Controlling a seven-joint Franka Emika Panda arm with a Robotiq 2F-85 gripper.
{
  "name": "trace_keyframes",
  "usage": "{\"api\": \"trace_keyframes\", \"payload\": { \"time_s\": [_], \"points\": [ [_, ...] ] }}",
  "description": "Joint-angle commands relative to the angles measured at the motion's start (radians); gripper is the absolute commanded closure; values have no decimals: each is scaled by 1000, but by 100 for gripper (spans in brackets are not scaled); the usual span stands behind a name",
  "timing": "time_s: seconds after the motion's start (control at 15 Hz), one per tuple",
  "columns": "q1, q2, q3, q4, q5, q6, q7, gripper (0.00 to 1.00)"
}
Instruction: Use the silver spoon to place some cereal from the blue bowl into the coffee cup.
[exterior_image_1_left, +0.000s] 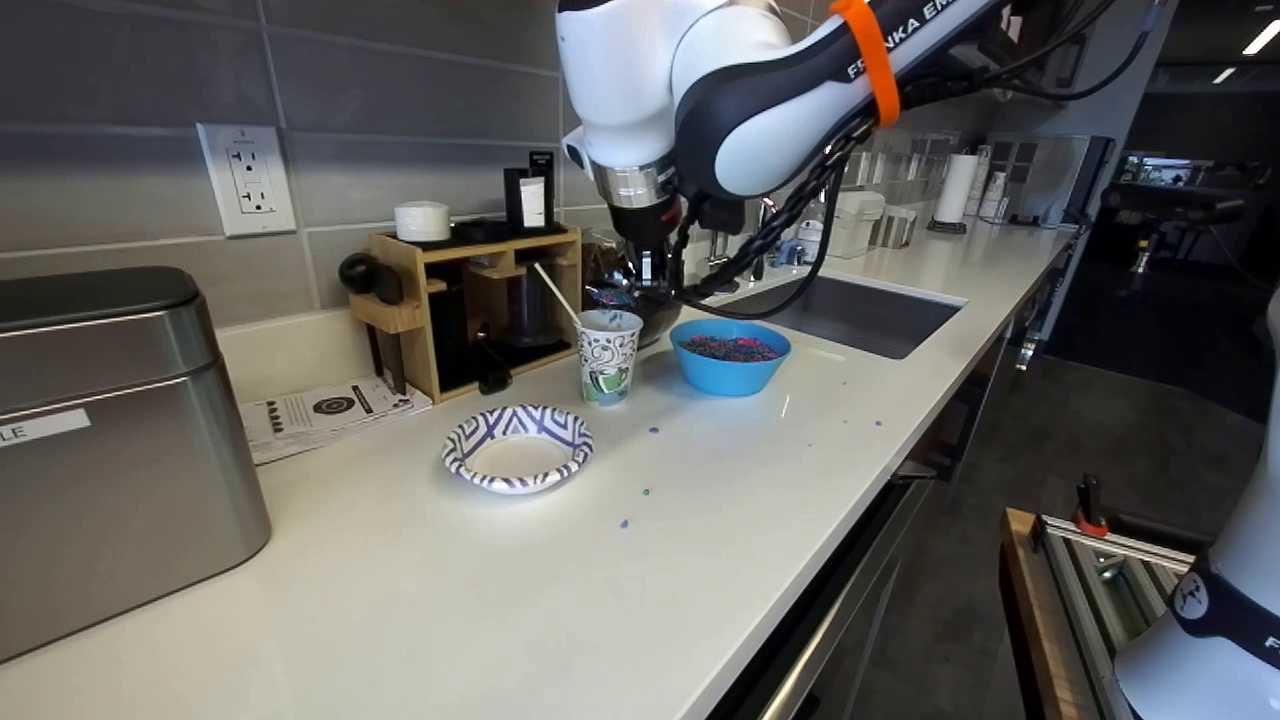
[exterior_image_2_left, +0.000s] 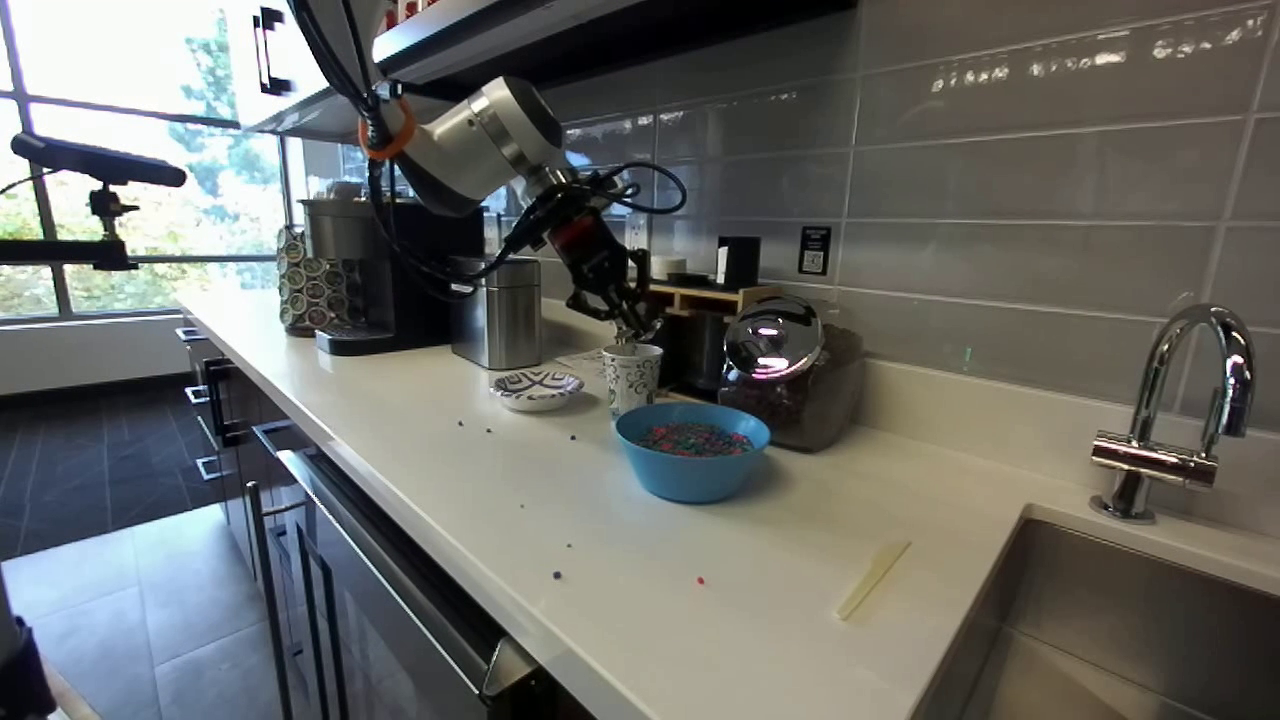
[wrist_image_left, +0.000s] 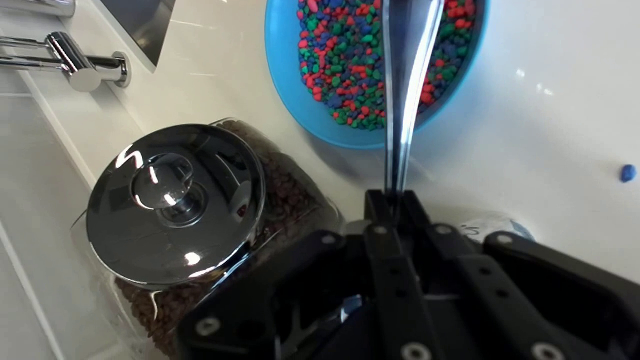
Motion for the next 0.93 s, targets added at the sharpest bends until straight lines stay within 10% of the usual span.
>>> {"api": "trace_keyframes", "payload": {
  "time_s": [0.0,0.87],
  "points": [
    [4,-38,3,-55,-77,33,69,99],
    [7,-72,29,-143,-289,76,219,99]
  ]
}}
